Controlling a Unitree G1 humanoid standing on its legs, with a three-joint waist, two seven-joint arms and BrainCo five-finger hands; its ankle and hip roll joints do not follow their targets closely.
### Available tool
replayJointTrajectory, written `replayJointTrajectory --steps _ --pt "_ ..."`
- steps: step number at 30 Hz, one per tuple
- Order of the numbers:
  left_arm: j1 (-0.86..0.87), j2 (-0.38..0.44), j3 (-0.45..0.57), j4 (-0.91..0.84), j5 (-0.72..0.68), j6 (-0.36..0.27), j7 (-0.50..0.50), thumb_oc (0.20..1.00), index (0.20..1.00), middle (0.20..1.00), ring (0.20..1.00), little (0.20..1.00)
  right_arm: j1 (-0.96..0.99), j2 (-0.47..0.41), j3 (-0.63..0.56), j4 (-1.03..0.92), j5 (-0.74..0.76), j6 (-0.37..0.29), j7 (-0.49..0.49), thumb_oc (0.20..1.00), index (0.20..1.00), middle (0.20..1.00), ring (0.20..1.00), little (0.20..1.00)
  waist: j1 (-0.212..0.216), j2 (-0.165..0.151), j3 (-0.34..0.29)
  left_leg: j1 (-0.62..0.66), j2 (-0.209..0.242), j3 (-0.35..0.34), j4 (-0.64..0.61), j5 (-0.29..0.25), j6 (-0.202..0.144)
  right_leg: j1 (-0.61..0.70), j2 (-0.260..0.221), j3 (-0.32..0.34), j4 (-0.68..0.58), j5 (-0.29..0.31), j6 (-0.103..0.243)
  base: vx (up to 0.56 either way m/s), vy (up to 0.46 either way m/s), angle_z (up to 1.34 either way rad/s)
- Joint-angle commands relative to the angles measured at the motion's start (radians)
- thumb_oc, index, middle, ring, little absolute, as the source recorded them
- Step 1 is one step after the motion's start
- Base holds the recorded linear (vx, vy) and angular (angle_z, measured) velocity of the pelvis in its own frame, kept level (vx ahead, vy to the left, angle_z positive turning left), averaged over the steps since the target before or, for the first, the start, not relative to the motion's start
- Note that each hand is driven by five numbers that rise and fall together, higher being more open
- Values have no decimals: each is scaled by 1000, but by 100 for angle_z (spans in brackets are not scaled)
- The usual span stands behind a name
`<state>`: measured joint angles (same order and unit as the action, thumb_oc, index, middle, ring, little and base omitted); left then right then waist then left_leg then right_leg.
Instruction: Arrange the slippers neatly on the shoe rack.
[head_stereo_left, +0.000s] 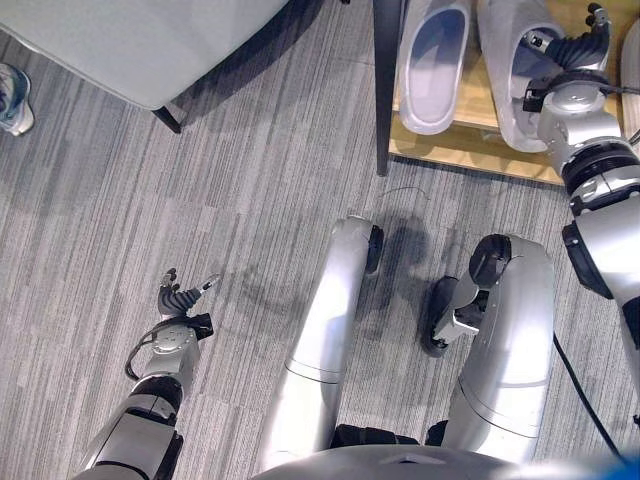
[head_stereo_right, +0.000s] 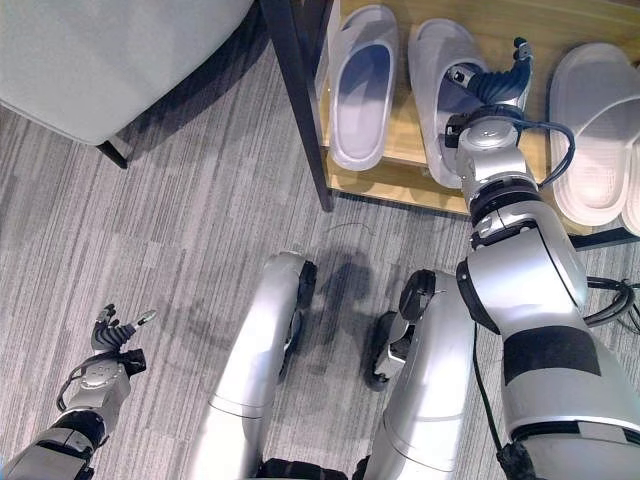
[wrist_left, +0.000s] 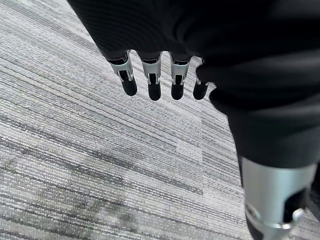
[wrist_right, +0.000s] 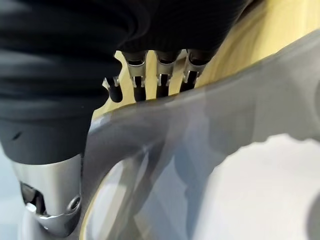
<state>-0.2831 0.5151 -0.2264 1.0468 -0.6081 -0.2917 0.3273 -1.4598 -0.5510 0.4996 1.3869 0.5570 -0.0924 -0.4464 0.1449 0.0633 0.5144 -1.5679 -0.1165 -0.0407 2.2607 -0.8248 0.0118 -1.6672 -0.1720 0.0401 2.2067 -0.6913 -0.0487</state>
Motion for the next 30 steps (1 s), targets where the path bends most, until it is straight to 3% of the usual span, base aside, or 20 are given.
replayJointTrajectory --steps 1,12,16,22,30 --pt "13 26 -13 12 -4 -17 30 1000 1000 1000 1000 1000 -98 46 -15 -45 55 -76 -38 1000 1000 1000 1000 1000 36 -28 6 -2 -51 -165 -12 11 11 116 7 183 97 -41 -70 0 0 0" --pt "-6 -18 33 39 -24 -8 59 1000 1000 1000 1000 1000 76 57 -133 -276 65 -140 -102 1000 1000 1000 1000 1000 -8 -54 6 -2 -44 -155 -21 18 -8 115 11 186 96 -37 -74 -33 -2 -3" --pt "-20 -28 31 60 -10 5 56 1000 1000 1000 1000 1000 143 71 -152 -362 22 -140 -100 1000 1000 1000 1000 1000 -24 -68 6 -2 -42 -153 -17 23 -17 114 16 182 105 -33 -71 -18 -15 0" --pt "-16 -37 15 70 -5 14 46 1000 1000 1000 1000 1000 149 77 -138 -344 12 -128 -83 1000 1000 1000 1000 1000 -26 -74 6 -2 -37 -151 -20 25 -19 107 18 182 110 -29 -69 -11 -6 0" --pt "-15 -58 66 53 22 22 70 1000 1000 1000 1000 1000 397 78 -215 -693 -18 -182 -77 1000 1000 1000 1000 1000 -56 -99 6 -2 -33 -146 -10 23 -18 112 23 181 111 -19 -58 0 -1 -2"
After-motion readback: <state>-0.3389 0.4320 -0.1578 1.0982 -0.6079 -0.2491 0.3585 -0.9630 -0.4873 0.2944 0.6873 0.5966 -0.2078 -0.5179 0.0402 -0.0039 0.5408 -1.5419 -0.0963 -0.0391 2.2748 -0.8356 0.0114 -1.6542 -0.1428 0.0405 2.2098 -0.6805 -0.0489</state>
